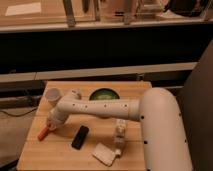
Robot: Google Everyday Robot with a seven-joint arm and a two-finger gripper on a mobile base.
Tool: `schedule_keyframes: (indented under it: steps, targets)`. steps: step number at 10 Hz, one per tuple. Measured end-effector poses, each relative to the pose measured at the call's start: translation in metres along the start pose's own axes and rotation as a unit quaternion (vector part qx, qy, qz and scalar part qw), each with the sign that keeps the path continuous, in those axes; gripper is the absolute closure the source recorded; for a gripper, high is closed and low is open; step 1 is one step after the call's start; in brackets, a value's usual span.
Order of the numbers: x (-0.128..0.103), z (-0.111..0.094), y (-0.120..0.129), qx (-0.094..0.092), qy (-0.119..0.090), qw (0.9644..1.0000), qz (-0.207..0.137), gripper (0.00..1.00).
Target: Drag the pepper across the table
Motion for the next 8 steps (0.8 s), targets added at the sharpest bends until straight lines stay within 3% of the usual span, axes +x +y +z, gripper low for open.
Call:
schedule_keyframes:
  steps: [5,8]
  targets:
    - [0.018,-0.006,0.006,-0.009,0.044,0.999,-0.007,1.0]
    - [0.027,-0.014,0.009,-0.006,0.059,0.9982,-0.007,1.0]
